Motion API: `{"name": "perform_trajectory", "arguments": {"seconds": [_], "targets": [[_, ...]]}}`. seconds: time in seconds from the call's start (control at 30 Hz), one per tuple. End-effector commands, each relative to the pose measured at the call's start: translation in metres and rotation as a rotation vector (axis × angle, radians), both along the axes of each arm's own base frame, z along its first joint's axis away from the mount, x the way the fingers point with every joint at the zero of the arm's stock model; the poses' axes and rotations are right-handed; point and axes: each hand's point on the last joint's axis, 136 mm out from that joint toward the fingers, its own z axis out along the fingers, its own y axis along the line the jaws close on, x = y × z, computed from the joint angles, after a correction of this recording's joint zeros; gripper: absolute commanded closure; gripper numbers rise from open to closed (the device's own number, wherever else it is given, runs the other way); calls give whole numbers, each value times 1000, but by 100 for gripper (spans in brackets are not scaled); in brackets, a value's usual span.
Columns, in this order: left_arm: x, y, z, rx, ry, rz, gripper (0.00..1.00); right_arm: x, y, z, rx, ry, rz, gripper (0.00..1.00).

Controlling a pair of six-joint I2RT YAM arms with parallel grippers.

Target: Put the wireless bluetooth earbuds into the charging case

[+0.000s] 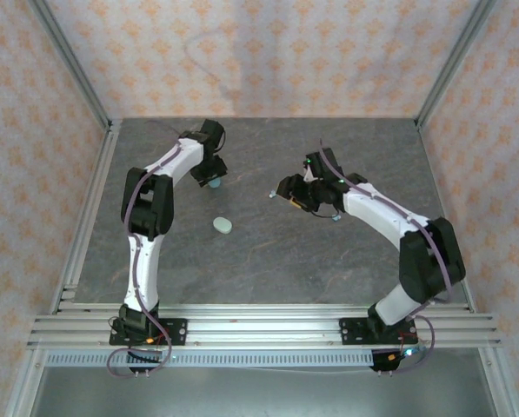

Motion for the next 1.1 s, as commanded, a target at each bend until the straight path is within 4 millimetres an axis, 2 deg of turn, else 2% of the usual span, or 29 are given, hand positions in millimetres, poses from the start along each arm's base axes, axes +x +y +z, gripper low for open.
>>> {"name": "perform_trajectory", "arguments": {"seconds": [0.0, 0.2, 0.37, 0.47, 0.57, 0.83, 0.97, 1.07], "targets": [[-18, -19, 44, 25, -70, -52, 54, -9, -18, 14, -15, -47, -39, 46], [-55, -75, 50, 5, -97, -136, 54, -35, -50, 4, -83, -39, -121, 46], [-100, -135, 36, -55, -108, -189, 53, -59, -71, -6, -93, -31, -182, 45], [-124, -164, 29, -53, -118, -228, 53, -73, -80, -7, -89, -37, -206, 44], [-142, -185, 20, -37, -115, -267, 52, -86, -89, -12, -92, -35, -228, 44], [-167, -211, -6, -10, -86, -324, 46, -116, -108, -26, -89, -9, -282, 44], [-167, -212, -7, 1, -91, -342, 41, -129, -114, -34, -96, 23, -297, 44], [-164, -212, 2, 16, -108, -360, 38, -134, -117, -34, -110, 30, -293, 44]]}}
